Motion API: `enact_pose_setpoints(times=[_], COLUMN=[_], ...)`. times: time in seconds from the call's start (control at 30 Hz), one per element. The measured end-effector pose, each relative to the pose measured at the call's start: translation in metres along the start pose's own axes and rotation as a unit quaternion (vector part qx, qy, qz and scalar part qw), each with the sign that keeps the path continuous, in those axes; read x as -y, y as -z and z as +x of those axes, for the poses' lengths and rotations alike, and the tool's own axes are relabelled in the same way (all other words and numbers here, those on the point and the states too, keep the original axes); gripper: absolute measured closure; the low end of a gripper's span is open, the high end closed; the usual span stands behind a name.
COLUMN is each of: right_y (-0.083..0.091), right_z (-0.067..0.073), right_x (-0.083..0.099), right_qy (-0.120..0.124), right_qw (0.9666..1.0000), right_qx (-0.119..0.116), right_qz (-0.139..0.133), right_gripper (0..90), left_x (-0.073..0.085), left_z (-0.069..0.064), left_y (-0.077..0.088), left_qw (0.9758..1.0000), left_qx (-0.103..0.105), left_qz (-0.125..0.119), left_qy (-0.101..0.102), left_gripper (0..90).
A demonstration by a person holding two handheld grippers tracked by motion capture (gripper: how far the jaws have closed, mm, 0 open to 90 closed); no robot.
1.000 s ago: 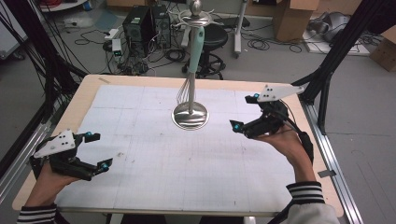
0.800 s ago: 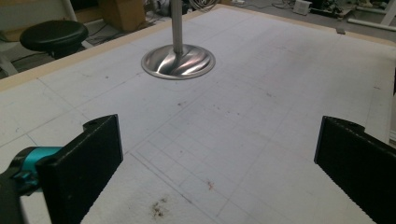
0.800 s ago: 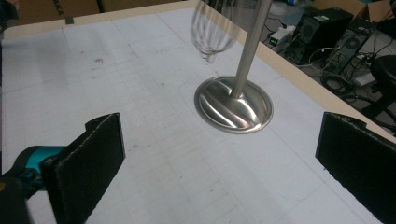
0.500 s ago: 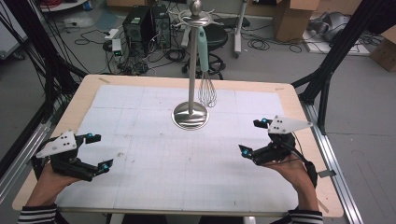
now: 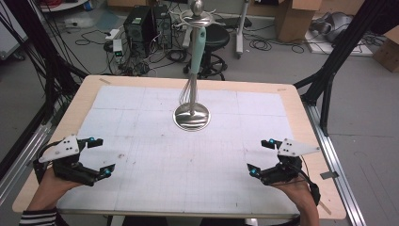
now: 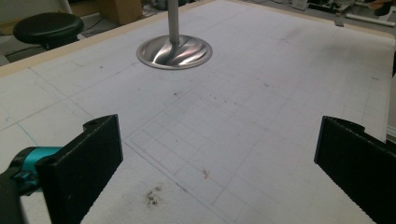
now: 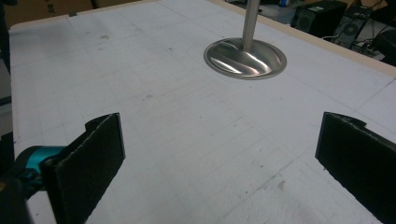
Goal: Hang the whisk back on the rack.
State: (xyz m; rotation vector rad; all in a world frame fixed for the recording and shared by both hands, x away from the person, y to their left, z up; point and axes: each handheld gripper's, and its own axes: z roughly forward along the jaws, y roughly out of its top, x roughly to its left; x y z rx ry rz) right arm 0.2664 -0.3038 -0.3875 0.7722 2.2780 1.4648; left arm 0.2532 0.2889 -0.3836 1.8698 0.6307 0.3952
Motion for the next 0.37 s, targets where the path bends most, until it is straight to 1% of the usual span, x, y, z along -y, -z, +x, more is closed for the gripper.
enact_pose_setpoints(times=[0.07,0.17,0.23,0.37], right_y=[0.001,0.002,0.002,0.002], right_z=[-0.001,-0.0025,-0.0035,-0.004], right_x=[0.0019,0.0048,0.0066,0.0069], right_qy=[-0.002,-0.01,-0.014,-0.015], right_qw=[1.0,0.9999,0.9999,0.9999], right_qx=[0.003,0.006,0.003,0.006], right_qz=[0.004,-0.002,-0.002,-0.002], right_gripper=[0.4,0.4,0.4,0.4], left_x=[0.0,-0.0004,-0.0008,-0.0013], left_z=[-0.0013,-0.0027,-0.0039,-0.0051], left_y=[-0.0005,-0.0021,-0.0029,-0.0041], left_qw=[1.0,1.0,1.0,1.0], left_qx=[0.0,0.002,0.003,0.006], left_qz=[0.001,0.003,0.005,0.004], left_qy=[-0.002,-0.002,-0.004,-0.005], left_gripper=[1.7,1.7,1.7,1.7])
